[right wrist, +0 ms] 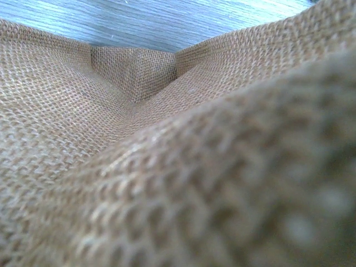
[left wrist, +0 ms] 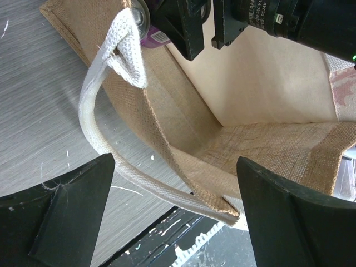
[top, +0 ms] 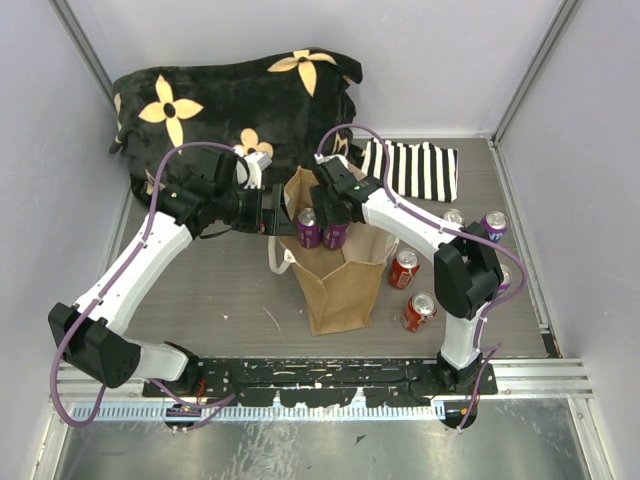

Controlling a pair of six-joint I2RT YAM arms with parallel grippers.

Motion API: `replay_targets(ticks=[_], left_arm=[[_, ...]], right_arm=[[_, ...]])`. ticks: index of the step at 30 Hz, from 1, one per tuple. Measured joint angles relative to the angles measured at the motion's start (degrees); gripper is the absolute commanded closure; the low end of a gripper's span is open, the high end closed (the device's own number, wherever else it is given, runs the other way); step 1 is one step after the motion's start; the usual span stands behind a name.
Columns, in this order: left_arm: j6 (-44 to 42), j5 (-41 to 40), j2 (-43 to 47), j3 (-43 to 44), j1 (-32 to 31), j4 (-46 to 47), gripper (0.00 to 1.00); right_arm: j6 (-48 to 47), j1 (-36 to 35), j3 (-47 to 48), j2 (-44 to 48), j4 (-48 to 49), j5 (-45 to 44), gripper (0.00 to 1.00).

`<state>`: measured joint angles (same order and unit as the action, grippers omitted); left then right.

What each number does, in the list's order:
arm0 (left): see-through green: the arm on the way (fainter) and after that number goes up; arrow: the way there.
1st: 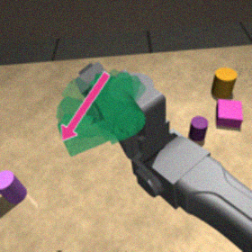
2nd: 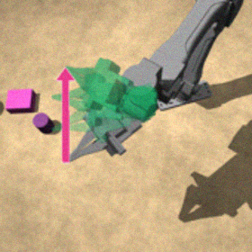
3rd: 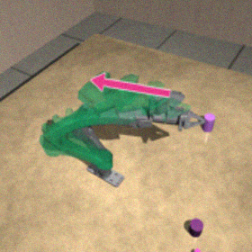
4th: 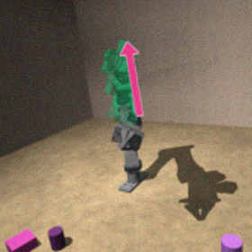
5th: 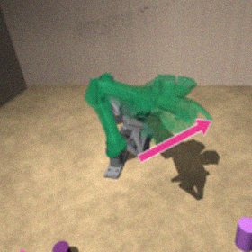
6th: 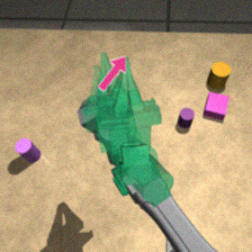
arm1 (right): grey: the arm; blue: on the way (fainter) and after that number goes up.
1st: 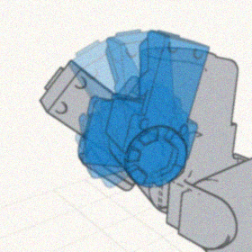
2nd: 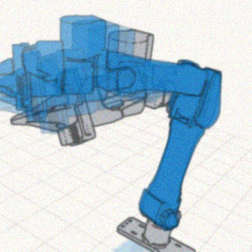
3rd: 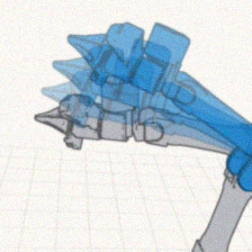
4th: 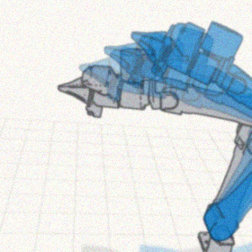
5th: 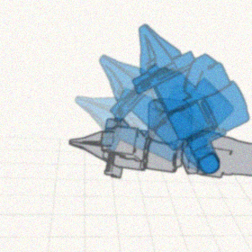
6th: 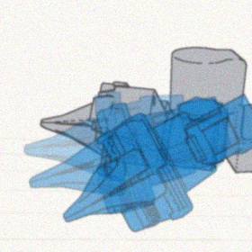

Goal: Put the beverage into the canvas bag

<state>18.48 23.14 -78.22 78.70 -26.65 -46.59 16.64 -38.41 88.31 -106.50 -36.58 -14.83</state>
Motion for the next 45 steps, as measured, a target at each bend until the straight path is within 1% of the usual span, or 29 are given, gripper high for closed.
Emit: replay_targets(ticks=[25,26,27,28,29,32,35,36,45], left_arm=[[0.02,0.57,0.66,-1.25,0.02,0.04,0.02],[0.02,0.57,0.66,-1.25,0.04,0.04,0.02],[0.02,0.57,0.66,-1.25,0.04,0.04,0.02],[0.02,0.57,0.66,-1.25,0.04,0.04,0.02],[0.04,0.57,0.66,-1.25,0.04,0.04,0.02],[0.04,0.59,0.66,-1.25,0.04,0.04,0.02],[0.02,0.59,0.66,-1.27,0.04,0.04,0.02],[0.02,0.59,0.70,-1.33,0.04,0.09,0.02],[0.00,1.27,0.94,-2.19,0.04,0.48,0.02]], right_arm=[[1.29,-2.12,-4.74,2.78,0.98,-2.56,0.99],[1.33,-2.12,-4.85,2.78,1.09,-2.64,0.96],[1.46,-2.14,-4.90,2.78,1.22,-2.71,0.90],[1.53,-2.14,-4.92,2.75,1.29,-2.80,0.81],[1.55,-2.14,-4.92,2.73,1.33,-2.93,0.76],[1.97,-2.14,-4.87,2.23,1.84,-3.23,0.56],[2.43,-2.25,-4.42,0.96,2.49,-3.52,0.41],[2.45,-2.32,-4.22,0.61,2.60,-3.67,0.38],[2.73,-2.34,-3.56,-0.17,2.97,-4.24,0.23]])
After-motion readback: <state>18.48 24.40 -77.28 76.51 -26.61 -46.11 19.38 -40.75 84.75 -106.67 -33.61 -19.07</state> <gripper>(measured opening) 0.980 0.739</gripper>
